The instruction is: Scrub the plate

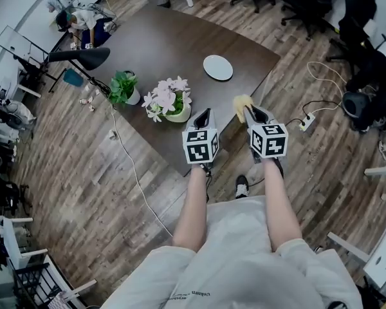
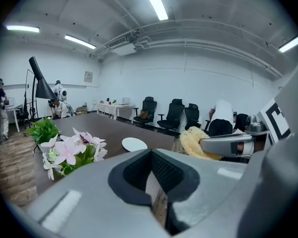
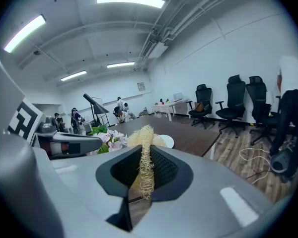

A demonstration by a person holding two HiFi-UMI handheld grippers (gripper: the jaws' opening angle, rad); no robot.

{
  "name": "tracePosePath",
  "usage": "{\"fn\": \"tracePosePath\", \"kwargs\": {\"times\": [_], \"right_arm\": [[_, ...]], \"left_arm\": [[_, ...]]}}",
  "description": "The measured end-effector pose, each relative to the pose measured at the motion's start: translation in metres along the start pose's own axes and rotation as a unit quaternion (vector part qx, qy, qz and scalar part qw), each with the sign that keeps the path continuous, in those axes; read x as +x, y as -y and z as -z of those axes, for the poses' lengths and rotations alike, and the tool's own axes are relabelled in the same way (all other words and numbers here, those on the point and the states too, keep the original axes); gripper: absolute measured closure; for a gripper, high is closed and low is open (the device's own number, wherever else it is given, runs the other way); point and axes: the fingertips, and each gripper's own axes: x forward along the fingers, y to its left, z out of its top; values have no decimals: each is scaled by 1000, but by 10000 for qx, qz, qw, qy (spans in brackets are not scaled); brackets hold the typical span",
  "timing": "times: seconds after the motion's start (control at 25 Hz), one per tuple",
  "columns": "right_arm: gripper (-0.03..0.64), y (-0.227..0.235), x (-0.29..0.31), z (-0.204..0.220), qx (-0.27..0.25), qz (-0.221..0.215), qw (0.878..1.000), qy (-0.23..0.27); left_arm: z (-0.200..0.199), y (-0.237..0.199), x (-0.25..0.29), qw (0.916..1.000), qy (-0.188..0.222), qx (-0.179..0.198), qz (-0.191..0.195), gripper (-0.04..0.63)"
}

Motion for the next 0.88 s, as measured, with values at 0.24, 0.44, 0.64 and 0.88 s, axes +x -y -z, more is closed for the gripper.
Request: {"fn": "tracePosePath", "kwargs": {"times": [0.24, 0.44, 0.64, 0.88], "right_arm": [[548, 17, 21, 2, -325, -294, 9989, -187], [548, 33, 28, 2, -183, -339, 9990, -206], [548, 42, 46, -1, -5, -441, 9990, -99], [548, 68, 72, -17, 115, -509, 9986, -34]], "left_arm": [[0, -4, 27, 9990, 99, -343, -276, 595], [3, -7, 37, 9989, -74, -261, -383, 595], [5, -19, 54, 9977, -37, -422, -527, 595], [2, -23, 97, 9971, -168, -536, -512, 595]]}}
